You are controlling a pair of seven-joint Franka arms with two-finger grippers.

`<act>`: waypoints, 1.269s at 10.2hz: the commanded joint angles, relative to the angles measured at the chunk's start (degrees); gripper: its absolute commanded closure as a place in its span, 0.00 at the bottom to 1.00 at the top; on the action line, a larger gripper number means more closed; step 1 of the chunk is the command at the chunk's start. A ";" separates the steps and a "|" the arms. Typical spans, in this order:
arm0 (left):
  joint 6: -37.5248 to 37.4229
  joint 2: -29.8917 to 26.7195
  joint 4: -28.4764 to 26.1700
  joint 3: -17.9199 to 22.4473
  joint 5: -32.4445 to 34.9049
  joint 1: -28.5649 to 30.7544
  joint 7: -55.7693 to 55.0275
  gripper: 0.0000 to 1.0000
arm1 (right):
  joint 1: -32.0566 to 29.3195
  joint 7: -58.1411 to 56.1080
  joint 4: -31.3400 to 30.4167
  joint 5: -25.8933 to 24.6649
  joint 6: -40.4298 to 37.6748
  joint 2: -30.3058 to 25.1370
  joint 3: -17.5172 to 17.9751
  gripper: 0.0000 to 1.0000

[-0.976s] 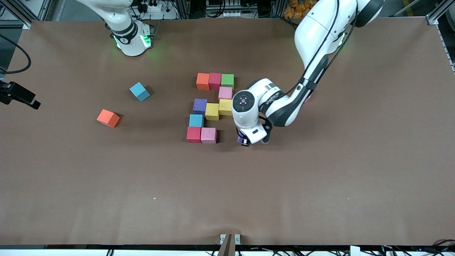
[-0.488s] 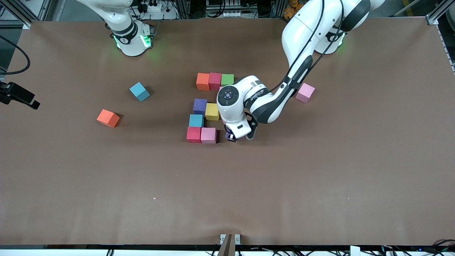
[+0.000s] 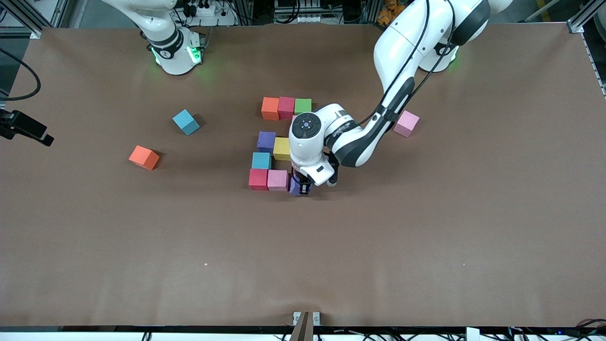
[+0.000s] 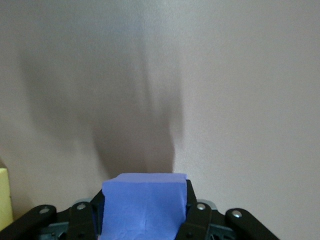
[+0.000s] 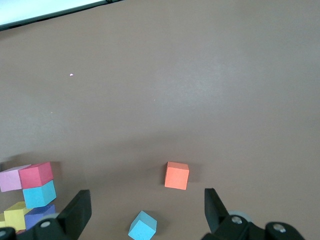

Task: Form number 2 with 11 blocks
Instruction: 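Carry the purple cube with the left gripper toward the pink cube, then lower the purple cube beside the pink cube with the left gripper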

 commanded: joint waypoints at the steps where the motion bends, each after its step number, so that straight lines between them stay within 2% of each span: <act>1: 1.09 1.78 2.18 0.30 0.90 -0.80 -4.11 0.84 | -0.89 -0.26 0.60 0.32 -1.41 0.21 0.76 0.00; 3: 0.13 1.87 2.10 0.21 0.47 -0.80 -5.09 0.84 | -0.89 -0.26 0.69 0.32 -1.42 0.21 0.76 0.00; 7: -7.60 1.61 2.10 -0.58 -1.64 -0.80 -4.48 0.84 | -0.98 -0.26 0.60 0.32 -1.42 0.21 0.76 0.00; 13: -5.86 1.69 2.63 -0.85 -1.64 -0.89 -3.24 0.84 | -0.98 -0.26 0.69 0.32 -1.42 0.21 0.76 0.00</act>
